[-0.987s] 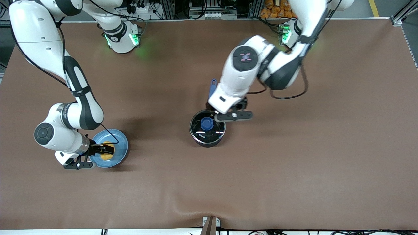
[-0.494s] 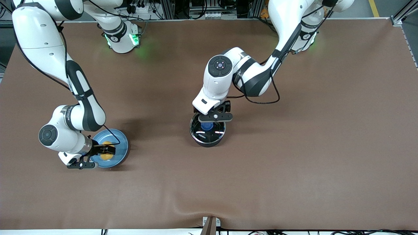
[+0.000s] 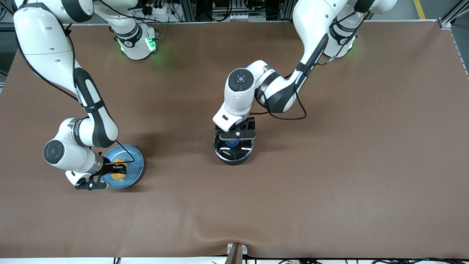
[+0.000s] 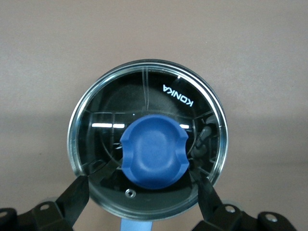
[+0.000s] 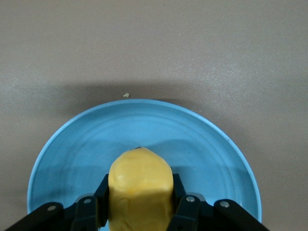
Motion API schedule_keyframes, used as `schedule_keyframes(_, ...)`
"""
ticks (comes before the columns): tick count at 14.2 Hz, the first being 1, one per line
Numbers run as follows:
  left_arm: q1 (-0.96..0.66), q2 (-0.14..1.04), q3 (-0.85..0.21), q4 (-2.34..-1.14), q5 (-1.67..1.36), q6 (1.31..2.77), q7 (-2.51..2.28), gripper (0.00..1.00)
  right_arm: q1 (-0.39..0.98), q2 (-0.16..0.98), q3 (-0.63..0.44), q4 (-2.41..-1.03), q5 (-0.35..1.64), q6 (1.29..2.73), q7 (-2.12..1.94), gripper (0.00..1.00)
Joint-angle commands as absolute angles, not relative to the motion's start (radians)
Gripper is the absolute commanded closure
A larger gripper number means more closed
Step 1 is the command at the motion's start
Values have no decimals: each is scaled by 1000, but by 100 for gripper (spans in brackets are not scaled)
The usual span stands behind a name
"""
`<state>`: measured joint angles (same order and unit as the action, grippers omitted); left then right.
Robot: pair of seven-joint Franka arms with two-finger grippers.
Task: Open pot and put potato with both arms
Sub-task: 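Grasp the potato with the right gripper while the left gripper grasps the knob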
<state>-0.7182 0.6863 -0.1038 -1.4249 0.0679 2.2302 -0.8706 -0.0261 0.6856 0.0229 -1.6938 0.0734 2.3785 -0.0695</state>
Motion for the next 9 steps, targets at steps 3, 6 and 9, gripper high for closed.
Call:
schedule_keyframes(3, -736, 733, -81, -1385, 100, 2264, -893, 0, -14, 661, 28, -1678, 86, 2369, -72, 83)
schedule_keyframes(6, -765, 747, -46, -1381, 98, 2272, -893, 0, -6, 644, 31, -1658, 87, 2333, -69, 82)
schedule_keyframes(9, -784, 764, -25, -1374, 98, 2301, -917, 0, -3, 614, 32, -1657, 92, 2333, -66, 82)
